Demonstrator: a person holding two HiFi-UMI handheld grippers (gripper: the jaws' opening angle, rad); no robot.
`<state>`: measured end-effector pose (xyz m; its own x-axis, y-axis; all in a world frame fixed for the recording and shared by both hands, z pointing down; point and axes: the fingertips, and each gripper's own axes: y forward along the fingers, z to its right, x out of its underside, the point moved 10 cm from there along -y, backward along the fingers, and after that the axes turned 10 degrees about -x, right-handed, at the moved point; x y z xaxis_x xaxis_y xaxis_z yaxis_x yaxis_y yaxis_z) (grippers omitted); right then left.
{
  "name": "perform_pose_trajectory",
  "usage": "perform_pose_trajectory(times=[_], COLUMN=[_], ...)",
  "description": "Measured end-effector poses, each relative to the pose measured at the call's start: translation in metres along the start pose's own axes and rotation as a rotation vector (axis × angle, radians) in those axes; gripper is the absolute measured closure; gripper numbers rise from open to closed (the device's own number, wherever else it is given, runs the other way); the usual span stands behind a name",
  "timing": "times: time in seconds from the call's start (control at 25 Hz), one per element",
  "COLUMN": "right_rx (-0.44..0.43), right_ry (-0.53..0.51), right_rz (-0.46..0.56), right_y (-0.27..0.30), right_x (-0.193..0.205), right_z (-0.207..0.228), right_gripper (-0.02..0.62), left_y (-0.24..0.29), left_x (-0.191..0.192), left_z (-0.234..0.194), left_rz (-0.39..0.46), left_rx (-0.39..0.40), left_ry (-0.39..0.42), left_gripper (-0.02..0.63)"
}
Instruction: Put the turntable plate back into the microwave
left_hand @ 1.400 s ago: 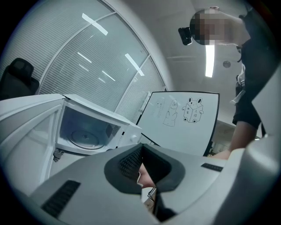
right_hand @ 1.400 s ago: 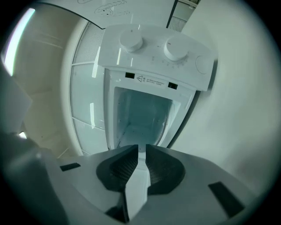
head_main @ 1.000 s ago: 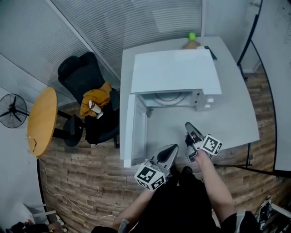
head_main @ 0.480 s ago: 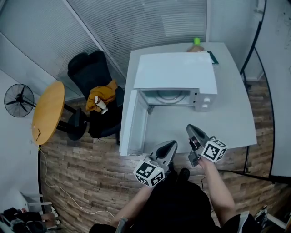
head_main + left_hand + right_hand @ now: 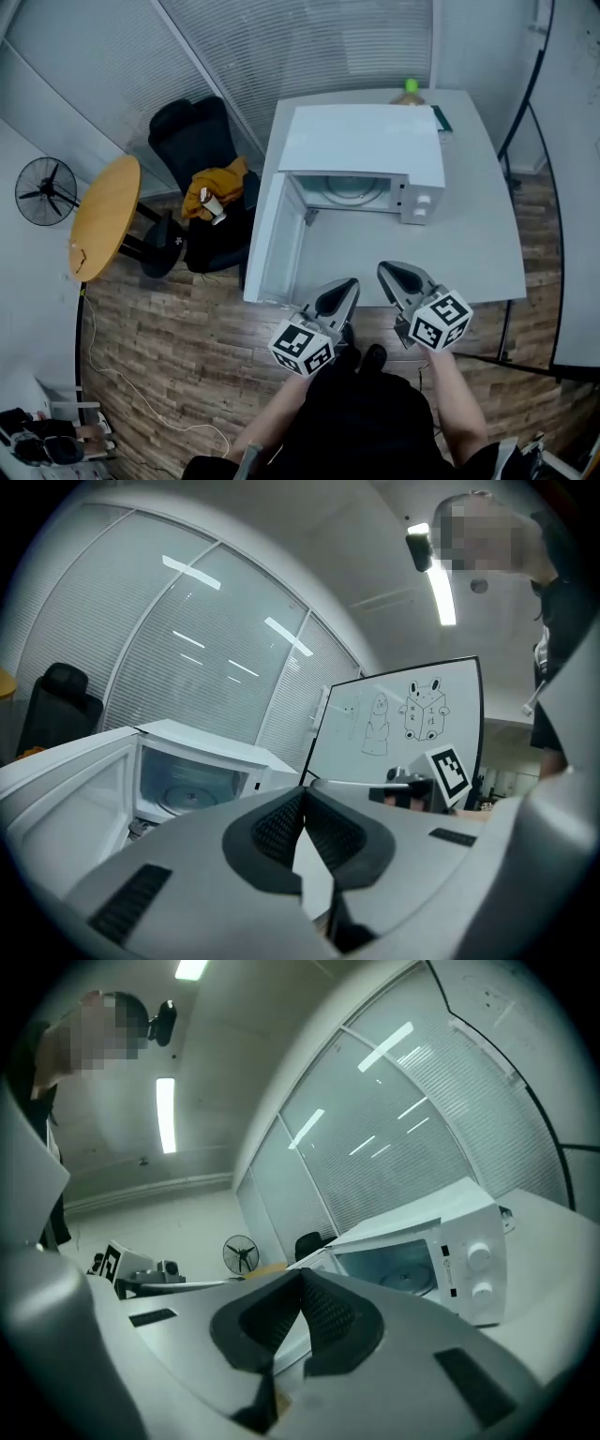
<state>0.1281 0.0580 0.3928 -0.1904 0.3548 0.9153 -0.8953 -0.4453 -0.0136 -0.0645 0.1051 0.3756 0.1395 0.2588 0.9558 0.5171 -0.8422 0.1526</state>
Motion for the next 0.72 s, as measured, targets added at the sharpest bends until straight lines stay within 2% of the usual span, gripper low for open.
perform_pose_trajectory(times=[0.24,0.72], right_rx=[0.008,0.002], right_ry=[-0.114,-0.135], right_rz=[-0.040,-0.064], right_y=[-0.017,-0.025], right_x=[-0.010,-0.002], right_z=[-0.017,-0.027], right_gripper=[0.584,0.586], left_y=[-0.007,-0.011], left_x=[-0.005,0.003], left_z=[-0.001,-0.001], left_rz=[0.012,-0.010], left_rx=[-0.029,-0.036], left_ry=[0.013,0.008], left_gripper=[0.609,0.609])
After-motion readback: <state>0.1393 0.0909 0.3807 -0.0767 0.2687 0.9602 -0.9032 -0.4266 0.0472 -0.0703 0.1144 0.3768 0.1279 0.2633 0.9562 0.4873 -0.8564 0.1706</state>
